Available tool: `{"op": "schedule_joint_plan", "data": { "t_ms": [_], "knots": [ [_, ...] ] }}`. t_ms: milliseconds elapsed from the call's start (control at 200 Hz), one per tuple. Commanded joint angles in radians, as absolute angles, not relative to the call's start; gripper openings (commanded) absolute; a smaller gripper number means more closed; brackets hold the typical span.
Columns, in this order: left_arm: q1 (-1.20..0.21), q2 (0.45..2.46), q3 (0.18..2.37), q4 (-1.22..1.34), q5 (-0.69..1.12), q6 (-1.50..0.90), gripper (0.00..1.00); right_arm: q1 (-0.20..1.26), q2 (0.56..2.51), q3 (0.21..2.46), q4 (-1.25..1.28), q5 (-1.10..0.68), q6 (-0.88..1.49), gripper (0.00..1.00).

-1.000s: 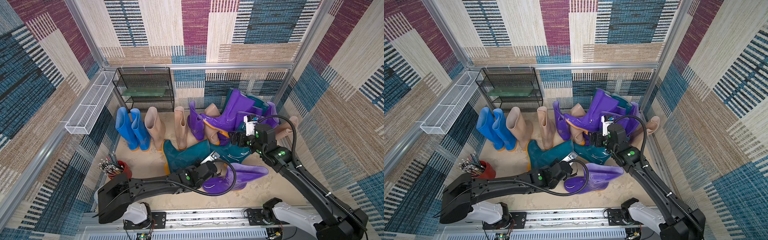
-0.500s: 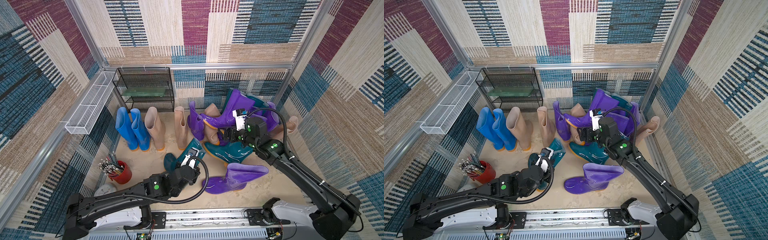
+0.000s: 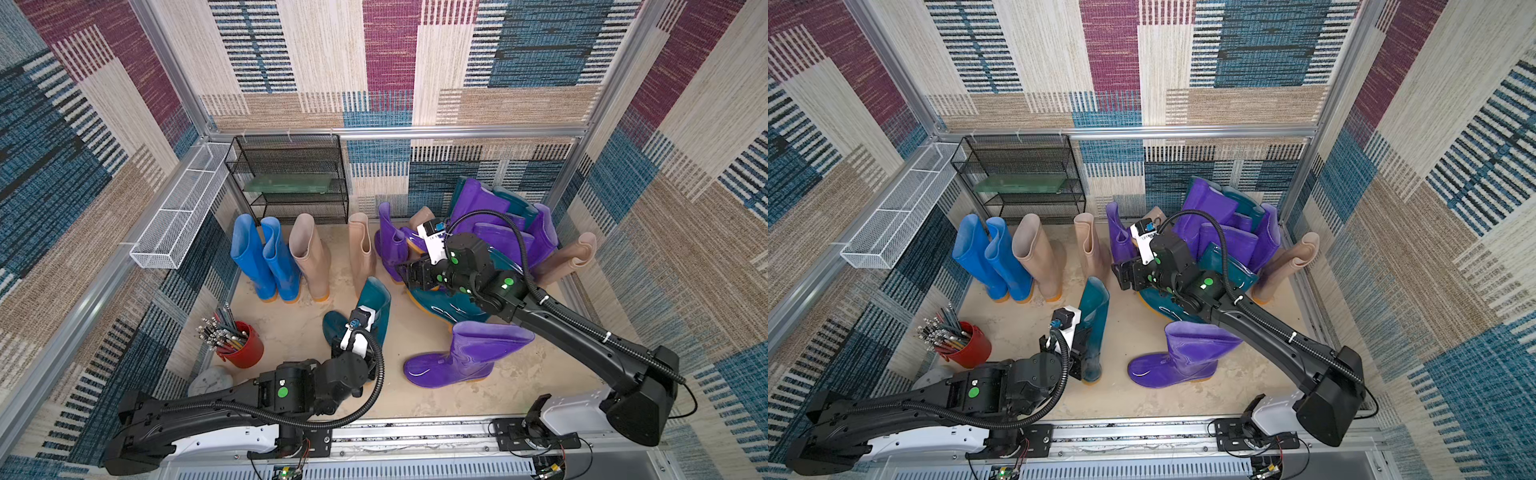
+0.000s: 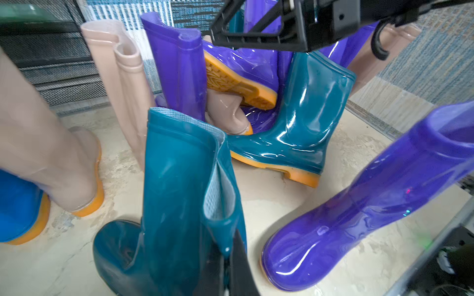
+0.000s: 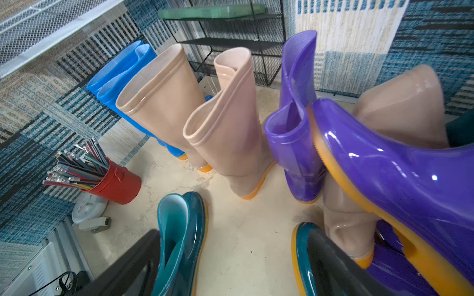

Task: Match and arrange rain boots in pairs
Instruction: Adjust the rain boot at the center of the board.

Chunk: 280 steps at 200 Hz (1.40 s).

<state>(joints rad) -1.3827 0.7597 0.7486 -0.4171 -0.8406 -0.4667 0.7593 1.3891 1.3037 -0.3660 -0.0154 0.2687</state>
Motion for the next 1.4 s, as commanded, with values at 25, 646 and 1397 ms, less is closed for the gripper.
{"op": "schedule_joint_plan", "data": {
  "t_ms": [25,646,1397],
  "knots": [
    [-1.4,0.688,0.72,-0.436,-0.916,-0.526,0.07,0.774,1.409,1.323,-0.383,-0.004,0.273,0.94],
    [-1.446,0.615,0.77,-0.425,-0.966,-0.417,0.25,0.893,1.612,1.315,-0.34,-0.301,0.398,0.87],
    [-1.446,0.515,0.801,-0.339,-1.082,-0.205,0.35,1.123,1.743,1.645,-0.423,-0.315,0.466,0.87]
  ]
}}
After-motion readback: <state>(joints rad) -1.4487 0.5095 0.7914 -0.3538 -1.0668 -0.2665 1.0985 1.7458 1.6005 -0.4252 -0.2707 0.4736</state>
